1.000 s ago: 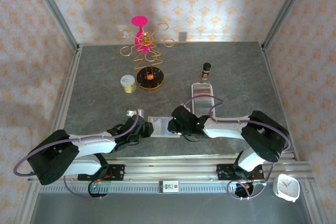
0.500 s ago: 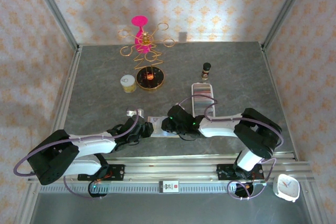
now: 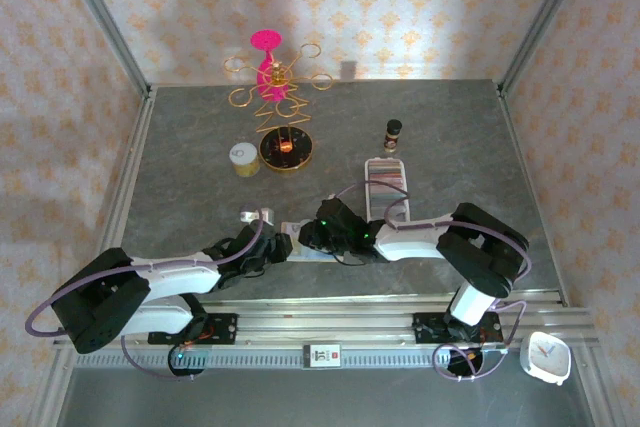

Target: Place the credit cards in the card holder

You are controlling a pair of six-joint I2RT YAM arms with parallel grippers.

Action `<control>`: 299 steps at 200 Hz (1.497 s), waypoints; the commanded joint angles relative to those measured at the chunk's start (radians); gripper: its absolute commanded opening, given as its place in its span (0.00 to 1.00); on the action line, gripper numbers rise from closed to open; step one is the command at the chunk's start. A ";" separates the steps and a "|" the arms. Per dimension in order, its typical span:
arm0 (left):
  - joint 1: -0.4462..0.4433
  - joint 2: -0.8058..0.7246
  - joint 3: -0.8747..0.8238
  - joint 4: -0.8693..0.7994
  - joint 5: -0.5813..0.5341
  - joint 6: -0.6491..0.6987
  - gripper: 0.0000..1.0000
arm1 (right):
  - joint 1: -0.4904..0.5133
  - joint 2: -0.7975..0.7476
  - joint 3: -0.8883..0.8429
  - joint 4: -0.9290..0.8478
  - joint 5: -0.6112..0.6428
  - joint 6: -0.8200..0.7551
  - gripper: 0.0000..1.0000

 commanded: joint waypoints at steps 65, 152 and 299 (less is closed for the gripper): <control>-0.003 -0.007 -0.050 -0.046 -0.001 -0.033 0.31 | 0.007 0.013 0.018 0.129 -0.030 0.037 0.34; -0.003 -0.048 -0.098 -0.004 -0.010 -0.057 0.30 | 0.007 0.039 0.030 0.185 -0.051 0.048 0.34; -0.003 -0.076 -0.085 -0.038 -0.015 -0.048 0.35 | 0.024 -0.131 -0.050 -0.259 0.195 -0.023 0.44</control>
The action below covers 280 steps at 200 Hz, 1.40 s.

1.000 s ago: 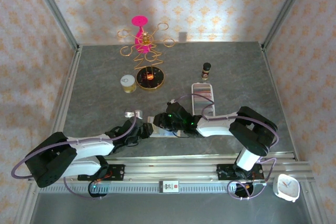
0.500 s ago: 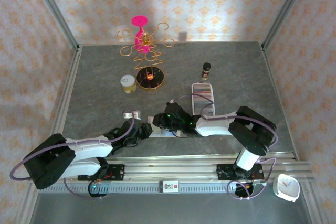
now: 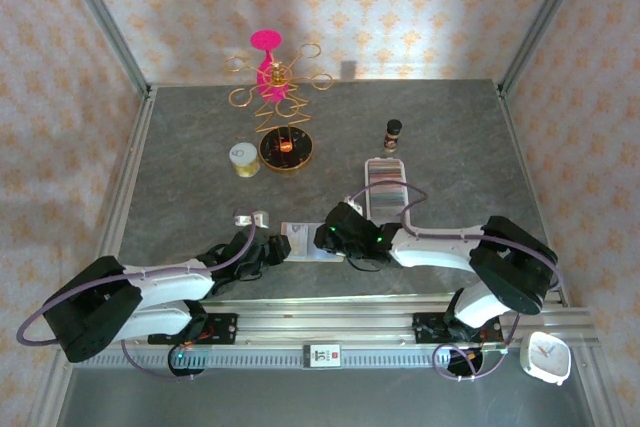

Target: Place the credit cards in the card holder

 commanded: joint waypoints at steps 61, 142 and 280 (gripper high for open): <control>-0.003 -0.040 -0.024 -0.117 -0.048 -0.003 0.37 | 0.006 0.065 0.012 -0.065 0.036 -0.008 0.44; -0.003 0.040 -0.028 -0.074 -0.010 0.007 0.17 | 0.013 0.125 0.083 0.025 -0.029 -0.015 0.44; -0.004 0.031 -0.052 -0.042 0.041 0.000 0.12 | 0.018 0.195 0.122 0.239 -0.137 0.036 0.44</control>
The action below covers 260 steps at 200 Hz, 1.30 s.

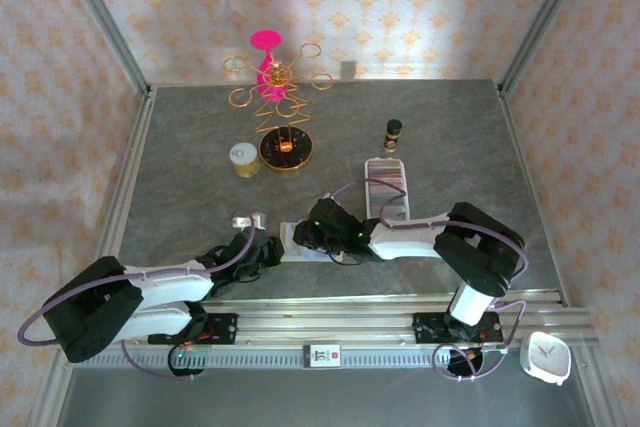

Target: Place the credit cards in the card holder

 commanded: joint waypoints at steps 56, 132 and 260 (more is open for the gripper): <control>-0.005 0.018 -0.035 -0.048 0.059 -0.006 0.12 | 0.020 0.015 0.028 0.109 -0.034 0.030 0.44; -0.004 -0.014 -0.062 -0.017 0.060 -0.023 0.17 | 0.021 0.057 0.040 0.203 -0.070 0.055 0.44; -0.004 -0.110 -0.051 -0.125 -0.018 -0.027 0.17 | -0.027 -0.023 0.215 0.187 -0.037 -0.107 0.45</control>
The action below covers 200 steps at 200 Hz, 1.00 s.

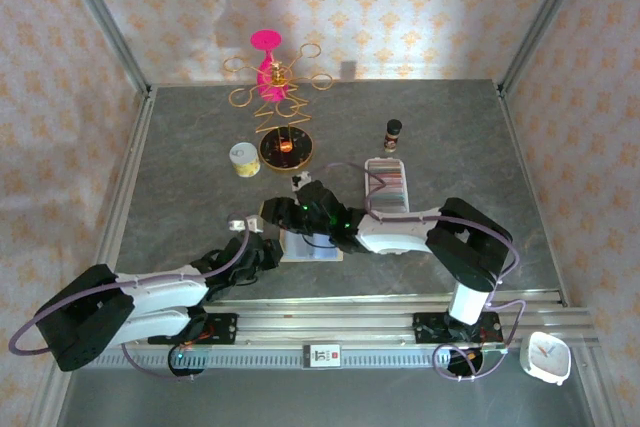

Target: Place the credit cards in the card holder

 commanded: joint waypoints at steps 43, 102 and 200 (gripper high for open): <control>-0.003 -0.140 0.013 -0.219 -0.094 0.014 0.20 | -0.166 -0.320 0.073 -0.434 0.208 -0.520 0.45; -0.003 -0.169 0.076 -0.258 -0.107 0.061 0.26 | -0.234 -0.685 -0.130 -0.625 0.302 -1.606 0.60; -0.002 -0.130 0.097 -0.230 -0.080 0.095 0.27 | -0.431 -0.570 -0.169 -0.907 0.387 -2.169 1.00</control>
